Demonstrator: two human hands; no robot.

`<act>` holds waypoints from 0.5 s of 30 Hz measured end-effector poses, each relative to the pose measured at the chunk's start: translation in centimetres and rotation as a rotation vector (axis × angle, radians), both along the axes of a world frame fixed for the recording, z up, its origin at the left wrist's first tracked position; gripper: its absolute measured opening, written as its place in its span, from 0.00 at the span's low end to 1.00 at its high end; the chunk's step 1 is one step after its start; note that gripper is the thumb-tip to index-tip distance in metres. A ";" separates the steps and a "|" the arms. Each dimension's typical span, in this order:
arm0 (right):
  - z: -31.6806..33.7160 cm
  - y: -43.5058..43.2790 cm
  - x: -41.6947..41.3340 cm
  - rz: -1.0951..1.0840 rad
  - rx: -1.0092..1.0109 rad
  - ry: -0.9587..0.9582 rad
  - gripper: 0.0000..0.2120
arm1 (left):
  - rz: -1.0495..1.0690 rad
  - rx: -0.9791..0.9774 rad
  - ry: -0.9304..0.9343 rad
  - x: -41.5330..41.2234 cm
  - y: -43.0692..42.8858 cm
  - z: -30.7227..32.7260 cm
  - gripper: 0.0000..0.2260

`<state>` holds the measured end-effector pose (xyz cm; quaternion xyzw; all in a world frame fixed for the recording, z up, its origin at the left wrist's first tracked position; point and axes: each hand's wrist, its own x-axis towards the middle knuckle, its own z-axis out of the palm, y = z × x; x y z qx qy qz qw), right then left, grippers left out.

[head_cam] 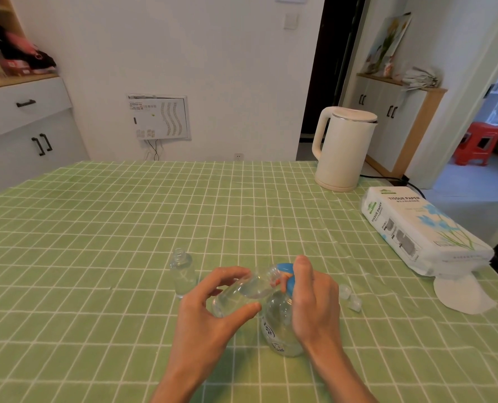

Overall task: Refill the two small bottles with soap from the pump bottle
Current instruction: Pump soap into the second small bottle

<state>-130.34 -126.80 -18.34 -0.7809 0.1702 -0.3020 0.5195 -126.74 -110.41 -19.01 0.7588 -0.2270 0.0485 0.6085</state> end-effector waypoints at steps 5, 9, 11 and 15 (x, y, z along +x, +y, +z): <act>0.3 -0.1 0.0 -0.014 -0.110 -0.003 0.25 | 0.002 0.016 -0.001 -0.1 0.0 0.0 0.19; 0.2 0.0 -0.1 -0.009 -0.063 0.003 0.27 | 0.001 -0.002 0.000 -0.2 0.0 0.1 0.18; 0.1 0.0 0.0 -0.007 0.010 0.032 0.33 | 0.001 -0.005 -0.001 -0.2 0.0 0.1 0.18; 0.0 -0.1 0.1 -0.033 0.017 0.067 0.41 | 0.001 -0.001 -0.003 -0.1 0.1 0.3 0.18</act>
